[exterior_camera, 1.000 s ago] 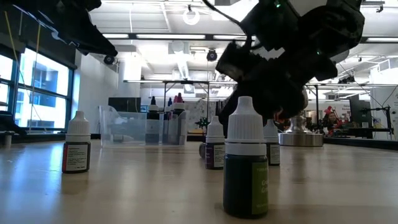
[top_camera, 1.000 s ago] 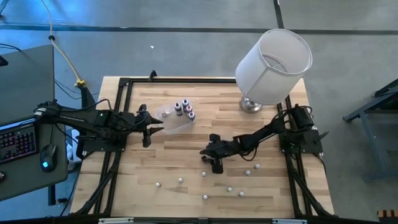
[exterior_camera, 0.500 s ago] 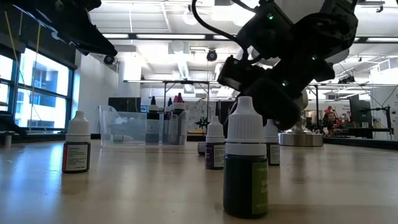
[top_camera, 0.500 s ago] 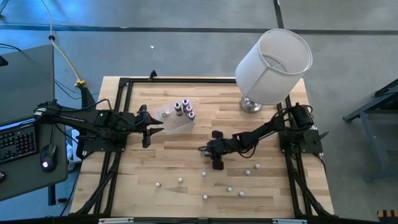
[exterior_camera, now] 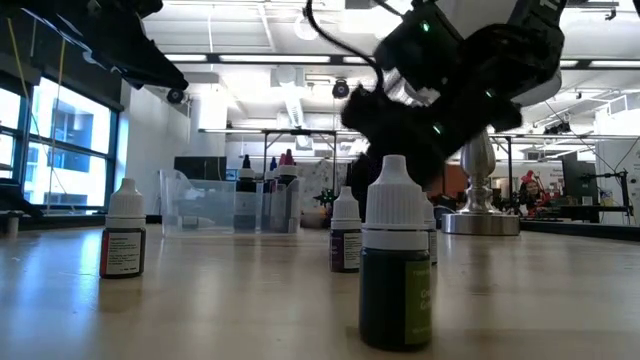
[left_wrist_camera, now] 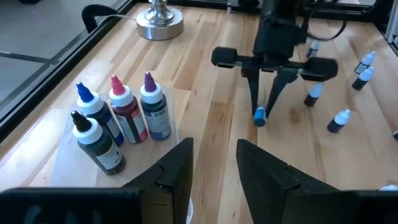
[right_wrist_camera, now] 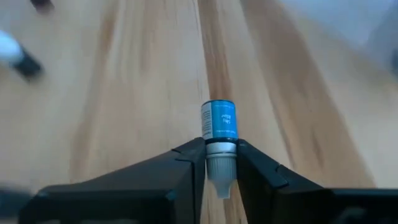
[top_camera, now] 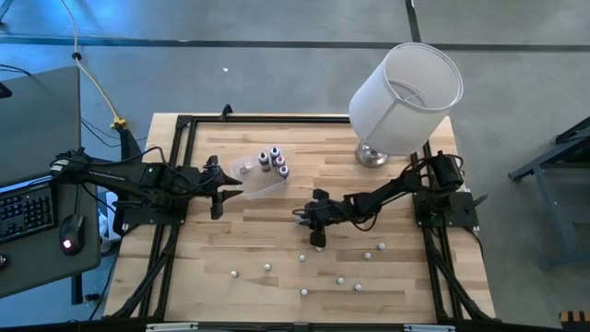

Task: Pick & Place food coloring
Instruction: Put the small blue food coloring bottle into the transparent bin

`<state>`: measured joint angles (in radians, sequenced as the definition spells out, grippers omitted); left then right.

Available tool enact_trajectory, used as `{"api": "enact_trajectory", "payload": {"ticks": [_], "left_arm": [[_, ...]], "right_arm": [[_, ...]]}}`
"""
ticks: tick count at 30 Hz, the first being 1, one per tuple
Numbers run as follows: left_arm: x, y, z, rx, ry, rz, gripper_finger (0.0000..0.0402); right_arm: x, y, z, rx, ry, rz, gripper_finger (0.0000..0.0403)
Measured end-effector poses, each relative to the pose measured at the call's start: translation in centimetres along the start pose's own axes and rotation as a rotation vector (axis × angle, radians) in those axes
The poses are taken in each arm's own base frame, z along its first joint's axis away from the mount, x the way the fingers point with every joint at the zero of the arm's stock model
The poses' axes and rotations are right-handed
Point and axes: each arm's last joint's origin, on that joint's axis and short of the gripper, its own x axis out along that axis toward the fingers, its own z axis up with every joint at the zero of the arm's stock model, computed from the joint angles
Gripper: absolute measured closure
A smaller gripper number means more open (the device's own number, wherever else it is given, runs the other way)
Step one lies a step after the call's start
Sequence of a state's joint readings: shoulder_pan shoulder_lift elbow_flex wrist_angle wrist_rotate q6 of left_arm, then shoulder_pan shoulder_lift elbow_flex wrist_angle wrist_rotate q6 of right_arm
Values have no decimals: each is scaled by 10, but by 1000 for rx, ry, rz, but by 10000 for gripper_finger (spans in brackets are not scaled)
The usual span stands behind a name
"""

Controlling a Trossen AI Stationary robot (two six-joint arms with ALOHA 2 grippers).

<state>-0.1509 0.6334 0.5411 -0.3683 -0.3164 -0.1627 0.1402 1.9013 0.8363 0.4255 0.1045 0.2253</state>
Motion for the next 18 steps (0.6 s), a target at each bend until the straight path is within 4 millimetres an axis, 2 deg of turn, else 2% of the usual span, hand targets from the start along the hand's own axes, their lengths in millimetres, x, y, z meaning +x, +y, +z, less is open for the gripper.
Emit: {"api": "enact_trajectory", "payload": {"ticks": [5,8,12,14,18], "left_arm": [[0,0,0,0,0,-1,280],[0,0,0,0,0,-1,280],[0,0,0,0,0,-1,280],[0,0,0,0,-1,-1,280],[0,-1,4,-11,-34,-7,280]], "right_arm": [[1,8,39,16,-145,-32,331],[1,10,71,-3,-239,-60,335],[-1,4,108,-67,-309,-206,333],[3,-4,117,-65,-294,-296,331],[15,-23,127,-26,-300,-368,330]]}}
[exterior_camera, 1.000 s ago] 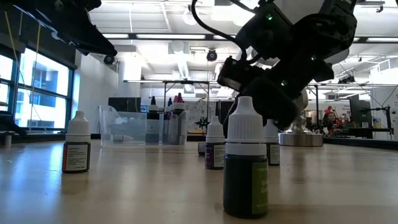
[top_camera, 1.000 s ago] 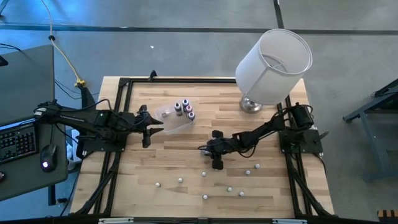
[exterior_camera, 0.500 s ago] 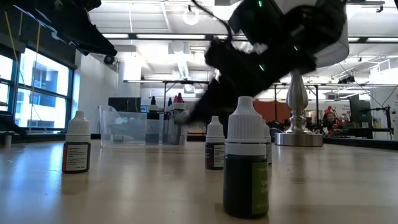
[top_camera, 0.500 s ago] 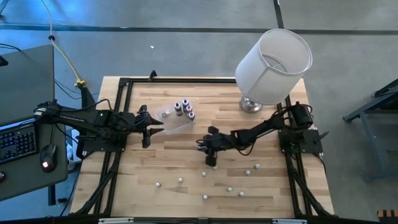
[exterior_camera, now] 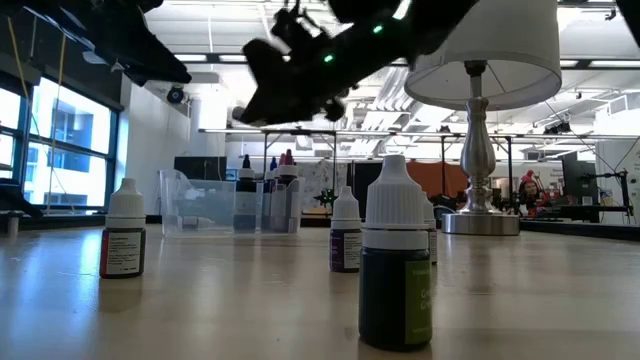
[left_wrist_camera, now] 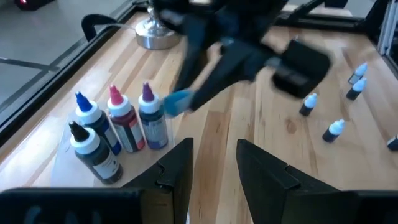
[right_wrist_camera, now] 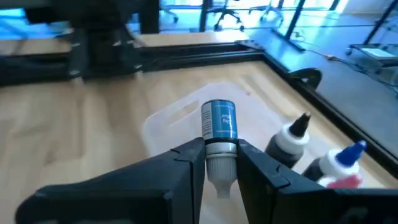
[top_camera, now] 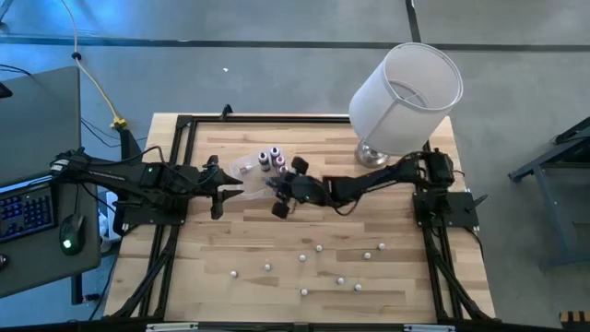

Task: Pick & Place food coloring
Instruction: Put the small blue food coloring bottle into the transparent bin, then put the small orange food coloring bottle into the transparent bin

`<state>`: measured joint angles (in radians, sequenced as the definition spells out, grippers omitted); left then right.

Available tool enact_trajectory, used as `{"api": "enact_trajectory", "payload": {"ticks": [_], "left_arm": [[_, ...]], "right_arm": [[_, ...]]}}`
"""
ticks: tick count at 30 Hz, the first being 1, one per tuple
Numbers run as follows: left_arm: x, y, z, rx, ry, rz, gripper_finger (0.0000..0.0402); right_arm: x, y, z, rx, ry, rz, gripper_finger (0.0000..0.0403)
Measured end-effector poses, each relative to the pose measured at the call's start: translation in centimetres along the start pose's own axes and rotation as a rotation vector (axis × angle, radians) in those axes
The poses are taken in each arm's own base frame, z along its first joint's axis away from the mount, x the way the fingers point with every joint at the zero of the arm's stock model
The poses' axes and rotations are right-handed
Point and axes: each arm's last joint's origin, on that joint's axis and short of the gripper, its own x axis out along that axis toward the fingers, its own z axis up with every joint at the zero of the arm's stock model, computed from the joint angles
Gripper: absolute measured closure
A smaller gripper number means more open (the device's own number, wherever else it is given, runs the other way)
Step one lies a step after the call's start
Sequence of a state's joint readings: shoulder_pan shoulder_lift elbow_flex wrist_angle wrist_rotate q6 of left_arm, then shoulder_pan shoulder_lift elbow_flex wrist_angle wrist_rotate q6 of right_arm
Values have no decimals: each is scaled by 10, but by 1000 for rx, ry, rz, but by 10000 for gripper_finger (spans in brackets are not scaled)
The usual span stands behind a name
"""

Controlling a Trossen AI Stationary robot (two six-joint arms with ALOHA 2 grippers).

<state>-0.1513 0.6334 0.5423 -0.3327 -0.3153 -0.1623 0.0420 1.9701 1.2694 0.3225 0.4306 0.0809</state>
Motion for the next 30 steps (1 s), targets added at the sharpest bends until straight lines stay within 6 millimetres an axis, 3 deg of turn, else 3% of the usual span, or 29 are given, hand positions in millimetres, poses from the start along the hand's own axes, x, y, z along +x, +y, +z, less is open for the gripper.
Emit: {"api": "enact_trajectory", "payload": {"ticks": [7,13,22,26,30], "left_arm": [[0,0,0,0,-2,4,280],[0,0,-1,2,5,11,280],[2,-1,-2,-51,26,-12,280],[6,-7,-4,-68,77,-163,280],[10,-21,-10,-35,182,-447,280]], "right_arm": [[41,-26,-41,65,120,-53,330],[50,-33,-48,67,121,-63,310],[47,-24,-45,-34,90,-30,249],[38,-11,-33,-82,59,9,239],[19,9,-10,-165,-4,81,244]]}}
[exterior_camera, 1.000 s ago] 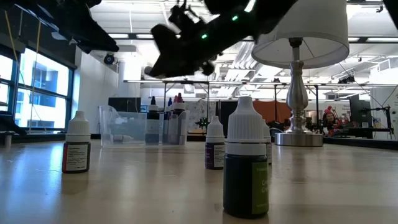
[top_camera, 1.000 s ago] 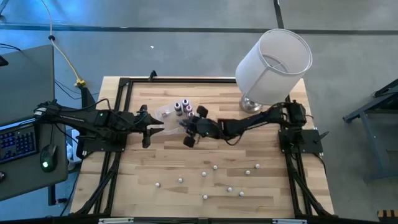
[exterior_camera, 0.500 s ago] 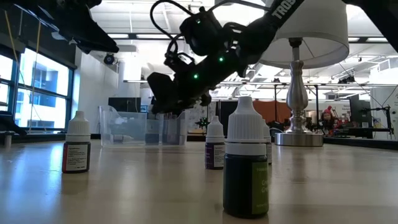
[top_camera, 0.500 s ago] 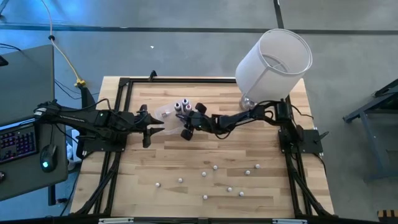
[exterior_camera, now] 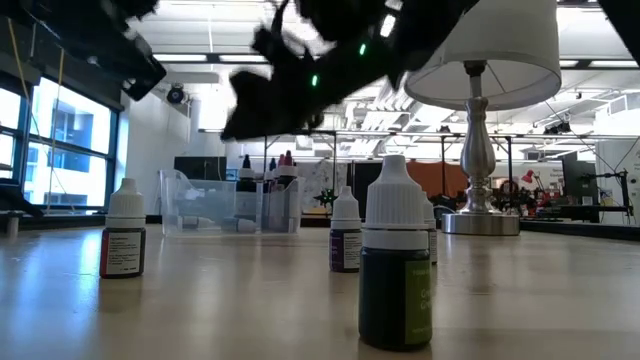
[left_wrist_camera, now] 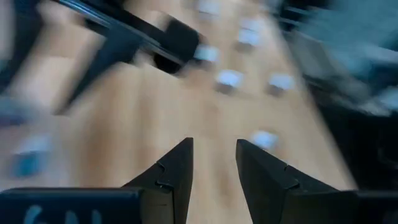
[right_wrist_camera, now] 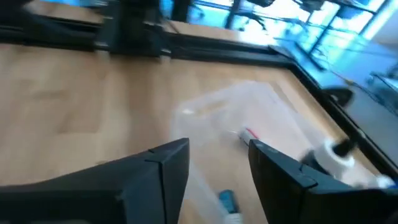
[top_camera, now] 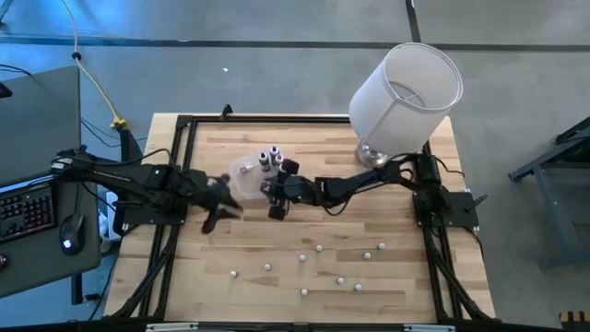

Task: Pick & Place food coloring
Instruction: Put the small orange food coloring bottle into the transparent bin

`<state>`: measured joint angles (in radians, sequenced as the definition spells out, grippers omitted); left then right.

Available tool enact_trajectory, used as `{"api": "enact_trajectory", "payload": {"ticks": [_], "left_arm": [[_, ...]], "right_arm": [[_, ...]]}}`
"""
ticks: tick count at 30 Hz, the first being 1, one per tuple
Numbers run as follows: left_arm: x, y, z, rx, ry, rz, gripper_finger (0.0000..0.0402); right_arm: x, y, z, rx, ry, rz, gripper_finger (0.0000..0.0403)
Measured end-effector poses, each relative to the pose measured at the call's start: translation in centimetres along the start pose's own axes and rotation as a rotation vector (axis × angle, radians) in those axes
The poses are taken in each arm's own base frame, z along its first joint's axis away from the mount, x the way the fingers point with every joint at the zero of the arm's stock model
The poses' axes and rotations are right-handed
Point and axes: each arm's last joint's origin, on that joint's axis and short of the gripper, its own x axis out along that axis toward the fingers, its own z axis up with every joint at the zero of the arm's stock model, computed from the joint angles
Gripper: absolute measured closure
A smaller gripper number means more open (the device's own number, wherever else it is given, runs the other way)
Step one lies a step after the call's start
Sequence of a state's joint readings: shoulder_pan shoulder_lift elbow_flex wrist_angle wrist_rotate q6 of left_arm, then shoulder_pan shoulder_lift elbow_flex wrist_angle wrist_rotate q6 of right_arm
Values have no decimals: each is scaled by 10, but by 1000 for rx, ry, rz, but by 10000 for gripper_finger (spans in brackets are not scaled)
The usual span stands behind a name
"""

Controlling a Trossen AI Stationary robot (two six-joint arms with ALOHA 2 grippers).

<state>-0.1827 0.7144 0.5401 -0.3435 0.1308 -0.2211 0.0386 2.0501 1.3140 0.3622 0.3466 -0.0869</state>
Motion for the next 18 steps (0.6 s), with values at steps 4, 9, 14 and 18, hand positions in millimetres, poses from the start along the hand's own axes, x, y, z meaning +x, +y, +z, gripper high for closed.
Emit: {"api": "enact_trajectory", "payload": {"ticks": [4,9,14,18], "left_arm": [[14,-15,-5,44,90,-158,280],[30,-48,-13,138,134,-333,280],[44,-75,-30,231,186,-310,280],[56,-88,-46,261,238,-217,280]], "right_arm": [[-23,14,21,-40,-20,59,252],[-46,25,34,-69,3,101,257],[-53,33,36,-84,13,131,258],[-55,36,34,-89,28,145,258]]}}
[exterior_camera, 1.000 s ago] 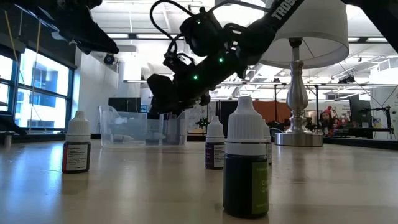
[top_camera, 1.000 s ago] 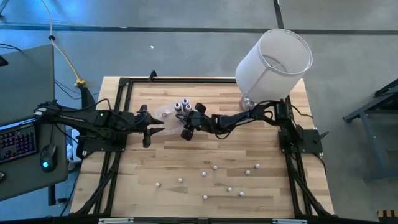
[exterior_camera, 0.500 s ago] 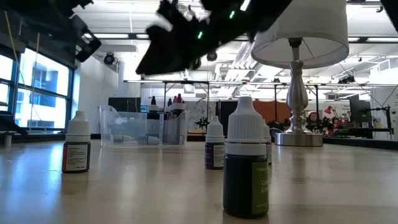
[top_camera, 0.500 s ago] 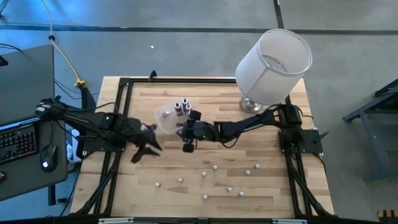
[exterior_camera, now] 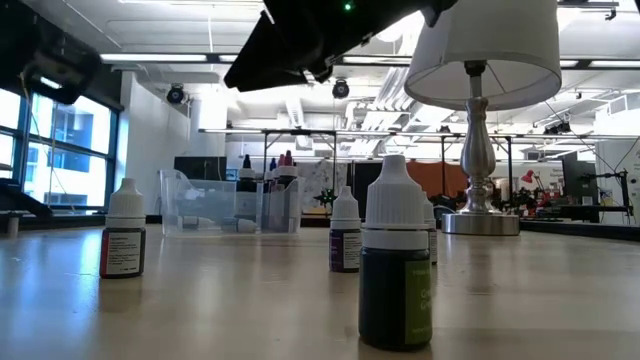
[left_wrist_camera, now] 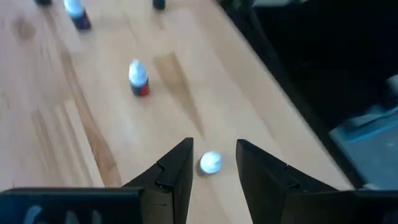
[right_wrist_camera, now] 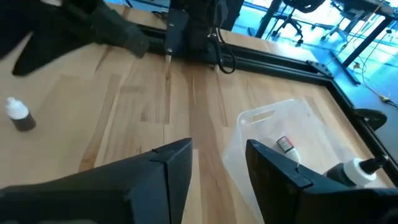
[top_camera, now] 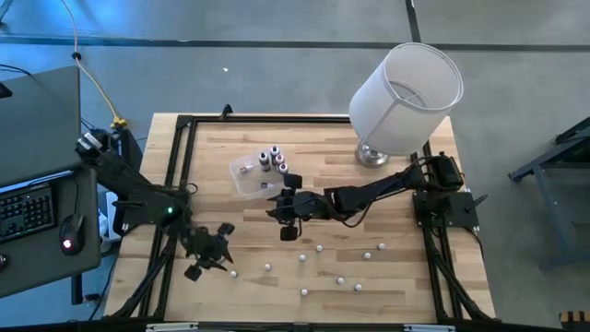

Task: Pick & Place food coloring
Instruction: Put the small orange food coloring bottle into the transparent bin

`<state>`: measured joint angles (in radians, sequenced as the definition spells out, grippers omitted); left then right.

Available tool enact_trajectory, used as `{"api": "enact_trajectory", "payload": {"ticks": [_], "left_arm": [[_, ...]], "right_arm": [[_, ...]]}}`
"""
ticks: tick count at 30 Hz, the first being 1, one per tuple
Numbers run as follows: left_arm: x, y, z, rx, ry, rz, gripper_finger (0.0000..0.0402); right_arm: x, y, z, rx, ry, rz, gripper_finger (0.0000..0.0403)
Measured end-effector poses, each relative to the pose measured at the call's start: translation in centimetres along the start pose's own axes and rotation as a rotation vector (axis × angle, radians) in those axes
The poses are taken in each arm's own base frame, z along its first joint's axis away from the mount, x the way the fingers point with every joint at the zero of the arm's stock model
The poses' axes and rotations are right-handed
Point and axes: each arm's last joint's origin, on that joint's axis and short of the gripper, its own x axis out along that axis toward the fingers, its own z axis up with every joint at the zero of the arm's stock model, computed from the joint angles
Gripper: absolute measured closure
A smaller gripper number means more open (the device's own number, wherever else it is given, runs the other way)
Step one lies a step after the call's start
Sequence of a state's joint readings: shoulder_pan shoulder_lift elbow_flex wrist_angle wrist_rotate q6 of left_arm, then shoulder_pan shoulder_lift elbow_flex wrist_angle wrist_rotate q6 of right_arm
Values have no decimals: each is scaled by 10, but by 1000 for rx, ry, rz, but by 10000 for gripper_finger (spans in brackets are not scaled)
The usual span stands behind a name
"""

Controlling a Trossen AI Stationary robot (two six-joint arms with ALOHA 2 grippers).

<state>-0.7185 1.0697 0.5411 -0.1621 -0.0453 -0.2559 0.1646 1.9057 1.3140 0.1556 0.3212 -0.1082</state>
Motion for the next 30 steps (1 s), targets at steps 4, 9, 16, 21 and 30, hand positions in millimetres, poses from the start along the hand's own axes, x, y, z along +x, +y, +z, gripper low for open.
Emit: {"api": "enact_trajectory", "payload": {"ticks": [4,9,16,21,30], "left_arm": [[19,-8,-6,-8,37,11,280],[37,-20,-11,22,50,-36,280],[45,-19,-16,47,86,-3,280],[46,-18,-15,94,78,-4,280],[45,-18,-14,149,67,13,280]], "right_arm": [[-1,3,0,47,4,5,258],[-1,3,0,104,3,9,258],[-1,4,0,159,-1,60,258],[-1,6,0,159,-2,101,259],[-1,5,0,149,-2,95,258]]}}
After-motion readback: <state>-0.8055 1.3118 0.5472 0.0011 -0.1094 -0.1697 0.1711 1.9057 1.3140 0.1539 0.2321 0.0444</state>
